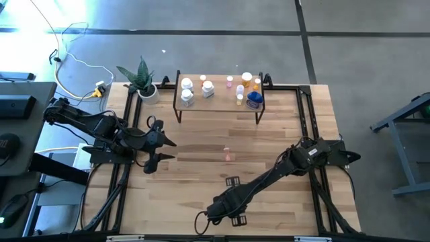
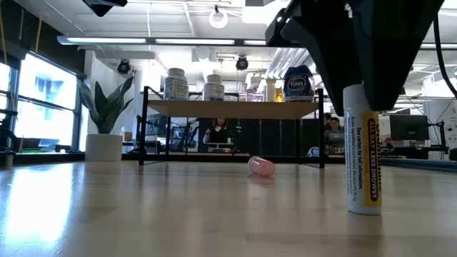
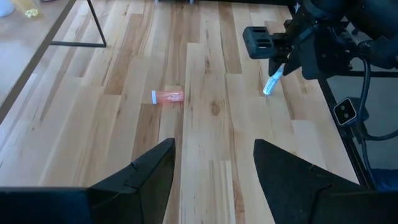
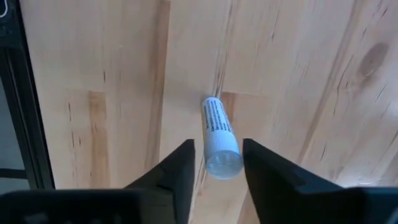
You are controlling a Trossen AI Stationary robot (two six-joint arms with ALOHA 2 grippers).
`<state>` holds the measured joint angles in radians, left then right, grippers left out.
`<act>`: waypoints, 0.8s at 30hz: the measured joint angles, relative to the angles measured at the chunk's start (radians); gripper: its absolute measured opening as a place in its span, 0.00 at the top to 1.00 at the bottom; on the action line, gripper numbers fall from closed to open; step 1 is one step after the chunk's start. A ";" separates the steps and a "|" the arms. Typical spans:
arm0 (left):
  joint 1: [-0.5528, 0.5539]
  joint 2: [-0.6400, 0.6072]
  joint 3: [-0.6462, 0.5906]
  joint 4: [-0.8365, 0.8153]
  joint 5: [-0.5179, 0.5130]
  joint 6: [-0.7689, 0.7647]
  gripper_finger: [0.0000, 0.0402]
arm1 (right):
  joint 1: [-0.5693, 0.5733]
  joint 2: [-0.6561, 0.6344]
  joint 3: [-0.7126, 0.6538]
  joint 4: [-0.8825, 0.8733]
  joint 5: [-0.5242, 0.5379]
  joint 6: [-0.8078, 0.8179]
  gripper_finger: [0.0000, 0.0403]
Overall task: Pick and place medicine bottles onto shelf by color
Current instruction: Put the white pill bottle on the shelf
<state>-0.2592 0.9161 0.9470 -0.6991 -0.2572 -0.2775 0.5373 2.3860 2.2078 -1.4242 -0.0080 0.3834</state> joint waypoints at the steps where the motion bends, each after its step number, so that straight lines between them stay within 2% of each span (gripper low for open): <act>1: 0.000 0.000 0.000 0.000 0.000 0.000 0.48 | 0.000 0.000 0.000 0.000 0.000 0.000 0.71; 11: 0.000 0.000 0.000 0.000 0.000 0.000 0.48 | -0.010 -0.003 0.003 -0.009 -0.042 0.001 0.85; 24: 0.023 0.000 0.000 0.000 -0.043 0.019 0.48 | -0.088 -0.020 0.142 -0.069 -0.060 0.057 0.84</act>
<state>-0.2357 0.9159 0.9470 -0.6993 -0.3003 -0.2588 0.4489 2.3657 2.3495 -1.4930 -0.0683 0.4403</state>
